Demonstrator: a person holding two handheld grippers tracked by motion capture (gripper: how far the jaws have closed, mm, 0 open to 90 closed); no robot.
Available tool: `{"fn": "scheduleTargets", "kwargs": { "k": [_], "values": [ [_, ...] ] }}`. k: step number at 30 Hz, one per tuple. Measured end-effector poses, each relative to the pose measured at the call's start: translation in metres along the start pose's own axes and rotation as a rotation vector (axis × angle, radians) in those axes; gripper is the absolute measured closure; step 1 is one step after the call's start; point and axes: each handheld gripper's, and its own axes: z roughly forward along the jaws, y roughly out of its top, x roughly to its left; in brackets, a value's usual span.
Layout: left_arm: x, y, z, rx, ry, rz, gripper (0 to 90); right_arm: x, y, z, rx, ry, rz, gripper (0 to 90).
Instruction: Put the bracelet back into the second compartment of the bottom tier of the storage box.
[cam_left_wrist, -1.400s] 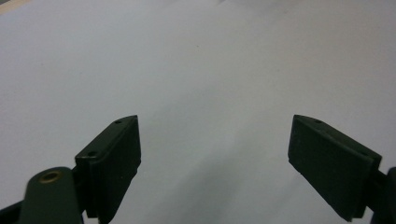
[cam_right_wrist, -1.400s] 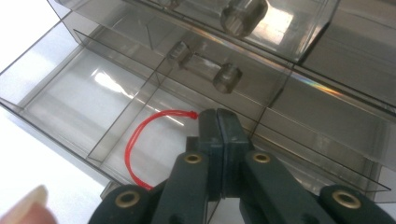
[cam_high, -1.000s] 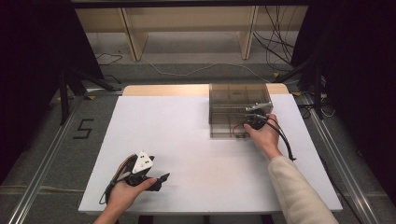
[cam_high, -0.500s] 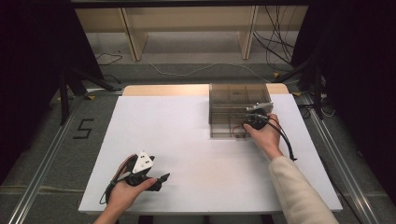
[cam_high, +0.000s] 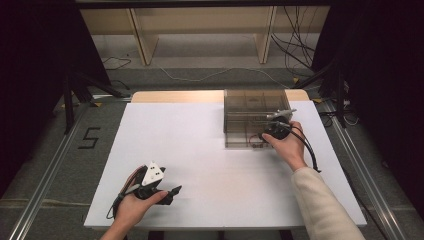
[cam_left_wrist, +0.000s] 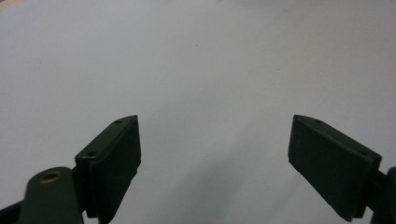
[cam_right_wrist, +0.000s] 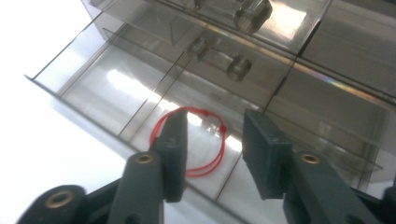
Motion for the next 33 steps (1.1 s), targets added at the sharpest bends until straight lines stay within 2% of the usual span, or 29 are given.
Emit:
{"fn": "scheduleTargets", "kwargs": {
  "k": [6, 11, 23, 33],
  "values": [
    [0.0, 0.0, 0.0, 0.0, 0.0, 0.0, 17.0, 0.003, 0.0, -0.015, -0.011, 0.009, 0.002, 47.5],
    [-0.001, -0.001, 0.0, 0.0, -0.001, 0.0, 17.0, 0.006, -0.002, -0.023, -0.014, 0.016, -0.004, 44.4],
    [-0.001, -0.001, 0.0, 0.003, -0.003, 0.001, 17.0, 0.013, -0.017, -0.041, -0.048, 0.012, -0.017, 42.3],
    [-0.001, -0.001, 0.001, 0.004, -0.003, 0.001, 17.0, 0.018, -0.034, -0.054, -0.038, 0.023, -0.023, 42.1]
  ]
}}
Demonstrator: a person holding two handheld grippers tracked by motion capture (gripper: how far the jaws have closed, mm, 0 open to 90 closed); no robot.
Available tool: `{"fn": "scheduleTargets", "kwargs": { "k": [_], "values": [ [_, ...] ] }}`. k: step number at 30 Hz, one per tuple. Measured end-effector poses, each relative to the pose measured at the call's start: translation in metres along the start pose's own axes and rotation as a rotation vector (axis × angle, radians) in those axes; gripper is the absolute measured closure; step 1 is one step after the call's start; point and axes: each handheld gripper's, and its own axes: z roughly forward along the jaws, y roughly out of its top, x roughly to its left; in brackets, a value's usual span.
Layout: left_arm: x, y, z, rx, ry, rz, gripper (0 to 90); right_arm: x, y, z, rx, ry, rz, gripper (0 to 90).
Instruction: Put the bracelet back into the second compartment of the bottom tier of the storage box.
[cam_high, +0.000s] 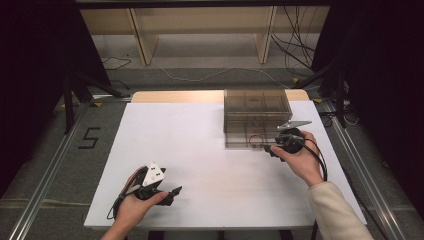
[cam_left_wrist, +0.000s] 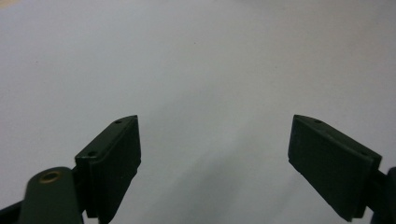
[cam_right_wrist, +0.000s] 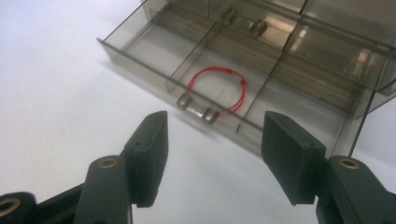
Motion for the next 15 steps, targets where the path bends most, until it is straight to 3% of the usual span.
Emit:
{"fn": "scheduleTargets", "kwargs": {
  "k": [15],
  "values": [
    [0.0, 0.0, 0.001, 0.003, -0.002, -0.005, 17.0, 0.011, -0.029, -0.013, 0.013, 0.004, -0.026, 42.2]
  ]
}}
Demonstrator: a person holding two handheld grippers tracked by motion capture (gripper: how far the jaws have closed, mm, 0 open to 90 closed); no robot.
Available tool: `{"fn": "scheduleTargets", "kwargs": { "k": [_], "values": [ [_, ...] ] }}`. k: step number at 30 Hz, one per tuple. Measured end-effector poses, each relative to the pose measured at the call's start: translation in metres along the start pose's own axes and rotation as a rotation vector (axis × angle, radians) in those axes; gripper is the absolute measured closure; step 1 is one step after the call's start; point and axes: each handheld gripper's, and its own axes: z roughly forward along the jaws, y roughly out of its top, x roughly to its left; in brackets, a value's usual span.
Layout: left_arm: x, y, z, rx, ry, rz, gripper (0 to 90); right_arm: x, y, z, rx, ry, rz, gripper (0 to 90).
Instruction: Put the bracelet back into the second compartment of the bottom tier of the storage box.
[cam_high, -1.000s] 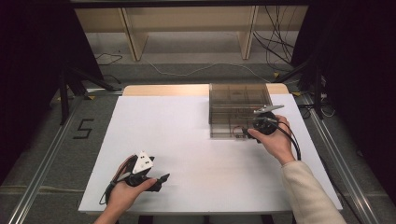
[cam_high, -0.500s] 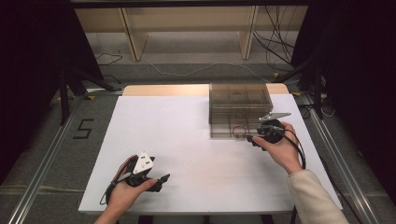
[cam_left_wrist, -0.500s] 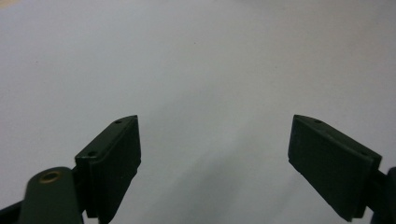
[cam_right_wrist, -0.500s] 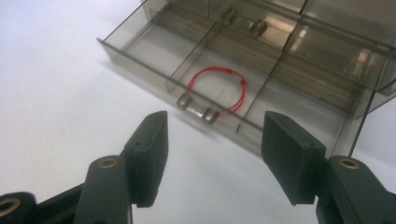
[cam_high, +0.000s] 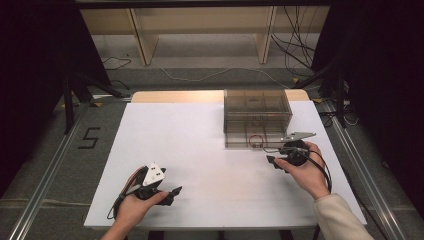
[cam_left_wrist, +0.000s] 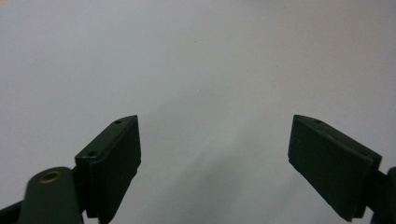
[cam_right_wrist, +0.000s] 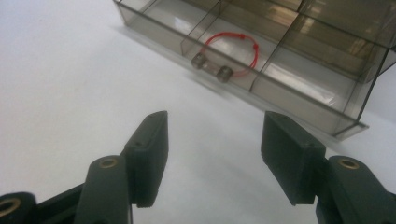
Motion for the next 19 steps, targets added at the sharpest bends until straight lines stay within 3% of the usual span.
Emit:
{"fn": "scheduleTargets", "kwargs": {
  "k": [14, 19],
  "values": [
    [-0.001, 0.0, 0.001, -0.003, -0.005, 0.0, 17.0, 0.008, -0.033, -0.015, 0.01, 0.026, 0.022, 40.3],
    [-0.008, 0.003, 0.002, -0.022, -0.015, -0.003, 17.5, 0.009, -0.044, -0.02, 0.009, 0.031, 0.029, 39.6]
  ]
}}
